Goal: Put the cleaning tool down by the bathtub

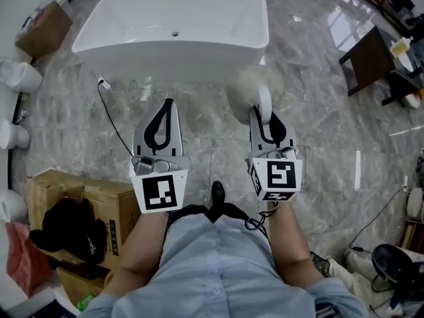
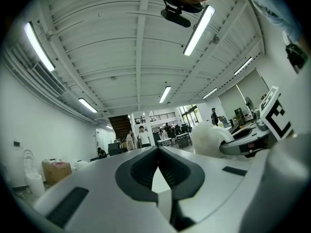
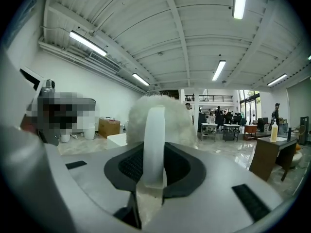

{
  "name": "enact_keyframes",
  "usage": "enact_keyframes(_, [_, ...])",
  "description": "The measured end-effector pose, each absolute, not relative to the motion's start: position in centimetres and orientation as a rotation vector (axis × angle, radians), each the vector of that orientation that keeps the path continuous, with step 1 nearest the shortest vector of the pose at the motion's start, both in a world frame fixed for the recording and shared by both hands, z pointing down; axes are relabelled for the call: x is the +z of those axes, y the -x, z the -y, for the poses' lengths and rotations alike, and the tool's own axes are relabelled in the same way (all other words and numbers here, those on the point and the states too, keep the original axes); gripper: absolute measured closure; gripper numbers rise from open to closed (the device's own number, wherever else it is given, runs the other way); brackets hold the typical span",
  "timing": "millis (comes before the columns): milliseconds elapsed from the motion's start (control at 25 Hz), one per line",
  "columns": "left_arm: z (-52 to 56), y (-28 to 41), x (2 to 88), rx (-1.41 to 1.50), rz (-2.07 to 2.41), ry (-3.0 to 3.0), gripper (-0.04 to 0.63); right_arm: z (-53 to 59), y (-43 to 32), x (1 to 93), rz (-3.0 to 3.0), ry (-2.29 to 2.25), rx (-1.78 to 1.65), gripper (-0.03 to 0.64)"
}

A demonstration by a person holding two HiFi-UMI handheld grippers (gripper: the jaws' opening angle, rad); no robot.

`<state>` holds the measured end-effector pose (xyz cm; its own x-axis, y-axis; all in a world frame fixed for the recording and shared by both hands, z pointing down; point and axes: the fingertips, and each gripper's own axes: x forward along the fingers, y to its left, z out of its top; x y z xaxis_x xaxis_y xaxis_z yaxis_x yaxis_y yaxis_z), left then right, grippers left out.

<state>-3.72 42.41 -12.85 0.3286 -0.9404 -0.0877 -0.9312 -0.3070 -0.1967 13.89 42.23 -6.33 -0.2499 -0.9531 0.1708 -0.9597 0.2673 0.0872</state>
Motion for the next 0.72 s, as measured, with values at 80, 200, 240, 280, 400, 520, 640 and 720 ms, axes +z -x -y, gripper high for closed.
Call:
enact_keyframes(80, [-41.0, 3.6, -13.4, -0.05, -1.704, 2.364, 0.58, -40.8, -14.1, -6.7, 2.352, -1.791, 0.038, 0.522])
enact_keyframes(200, [-39.5, 3.6, -14.1, -0.036, -1.702, 2.34, 0.58, -39.1, -14.1, -7.1, 2.362, -1.785, 0.022, 0.522])
enact_keyframes(240, [-39.0, 3.6, -14.2, -0.035, -1.703, 2.333, 0.58, -38.4, -14.0, -7.1, 2.366, -1.782, 0.018, 0.522])
enact_keyframes(280, [-38.4, 3.7, -14.3, -0.037, -1.707, 2.327, 0.58, -37.7, -14.0, -7.2, 2.37, -1.777, 0.015, 0.522])
enact_keyframes(400, [-36.4, 4.3, -13.9, -0.045, -1.731, 2.317, 0.58, -35.5, -13.8, -6.9, 2.375, -1.765, 0.005, 0.522])
enact_keyframes(520, [-34.0, 5.2, -12.9, -0.054, -1.748, 2.314, 0.58, -33.0, -13.8, -6.2, 2.36, -1.769, 0.006, 0.522])
enact_keyframes(640, [-30.8, 6.0, -11.7, -0.074, -1.762, 2.327, 0.58, -29.7, -14.2, -5.1, 2.327, -1.787, 0.021, 0.522])
enact_keyframes(720, [-28.1, 6.9, -10.6, -0.09, -1.773, 2.333, 0.58, -27.3, -14.0, -4.1, 2.307, -1.791, 0.034, 0.522])
